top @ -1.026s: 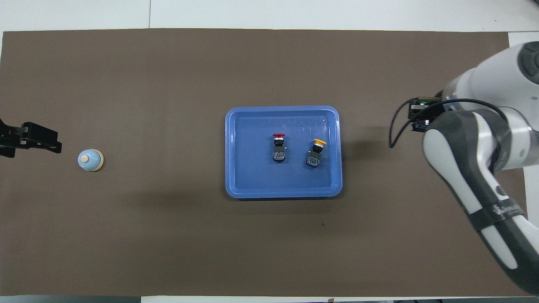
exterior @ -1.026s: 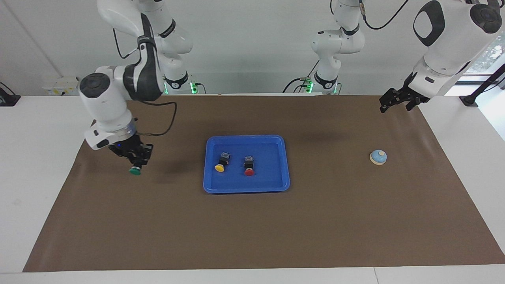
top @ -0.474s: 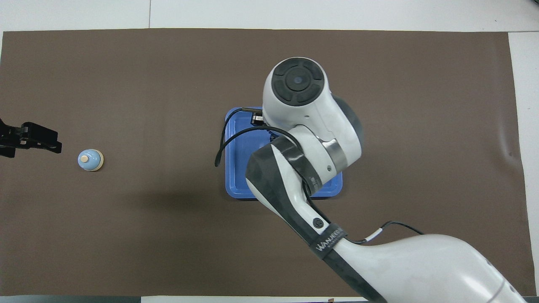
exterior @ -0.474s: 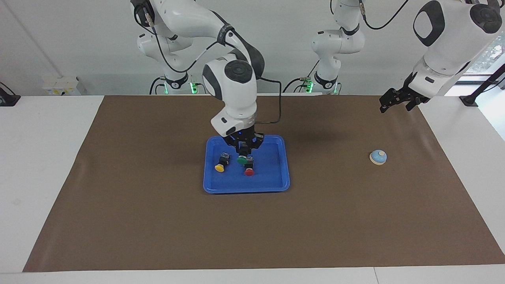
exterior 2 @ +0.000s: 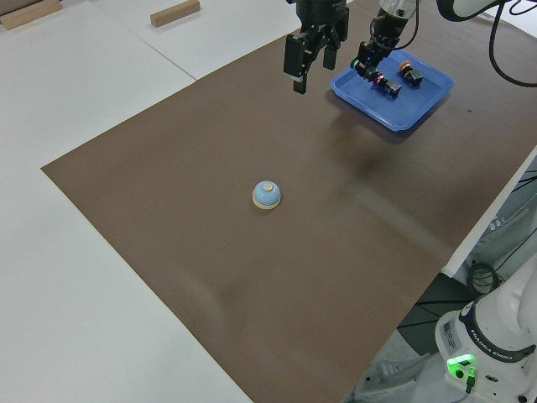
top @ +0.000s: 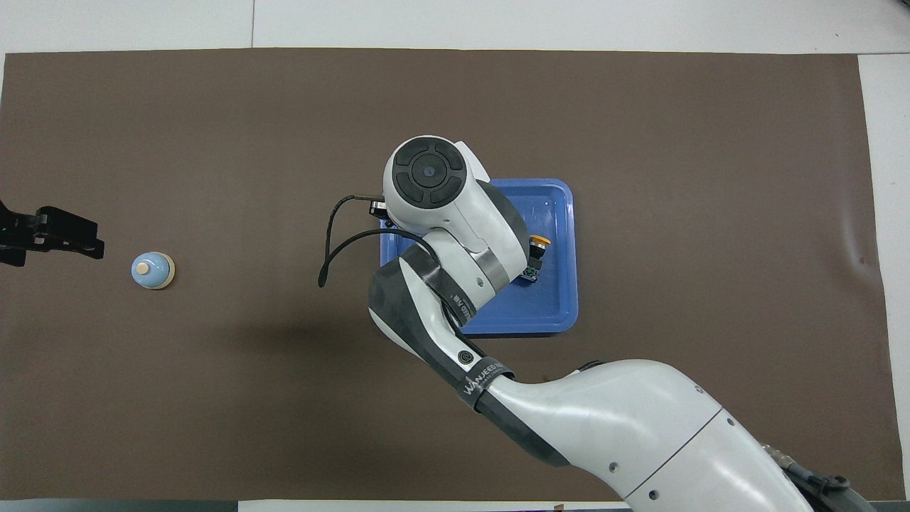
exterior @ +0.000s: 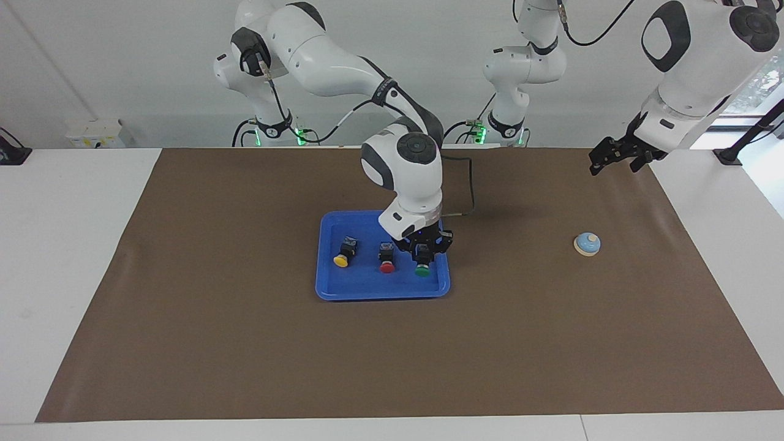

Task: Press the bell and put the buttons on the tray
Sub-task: 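Carry the green button into the tray and release it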

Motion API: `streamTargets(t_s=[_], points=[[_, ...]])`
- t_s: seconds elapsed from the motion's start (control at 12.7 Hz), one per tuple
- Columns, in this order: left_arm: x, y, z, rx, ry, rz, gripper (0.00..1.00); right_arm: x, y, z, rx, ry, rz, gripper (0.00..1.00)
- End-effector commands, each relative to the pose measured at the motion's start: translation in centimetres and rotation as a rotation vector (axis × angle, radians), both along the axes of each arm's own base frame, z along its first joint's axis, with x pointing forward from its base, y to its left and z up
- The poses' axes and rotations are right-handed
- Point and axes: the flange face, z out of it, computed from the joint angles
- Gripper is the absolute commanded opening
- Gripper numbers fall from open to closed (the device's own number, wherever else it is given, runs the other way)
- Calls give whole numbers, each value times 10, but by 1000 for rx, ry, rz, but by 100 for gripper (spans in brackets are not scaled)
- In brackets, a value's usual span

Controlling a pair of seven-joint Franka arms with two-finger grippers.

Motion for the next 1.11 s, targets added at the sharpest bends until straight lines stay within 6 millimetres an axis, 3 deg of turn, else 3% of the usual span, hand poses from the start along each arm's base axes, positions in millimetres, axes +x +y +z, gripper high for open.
streamTargets(t_s=[0.0,0.55,0.63,0.71,1.03], points=[[-1,1,2,4,-11,0,100,-27,1,-15,-9,-3,8,0],[-1,1,2,4,-11,0,100,-47,-3,-33,-15,6,-6,0],[-1,1,2,5,-11,0,100,-46,-2,-34,1,-12,-6,70],[0,1,1,5,-10,0,100,-45,-3,-32,3,-13,-19,100],[0,1,1,5,-10,0,100,-33,-19,-11,0,-15,-54,100]])
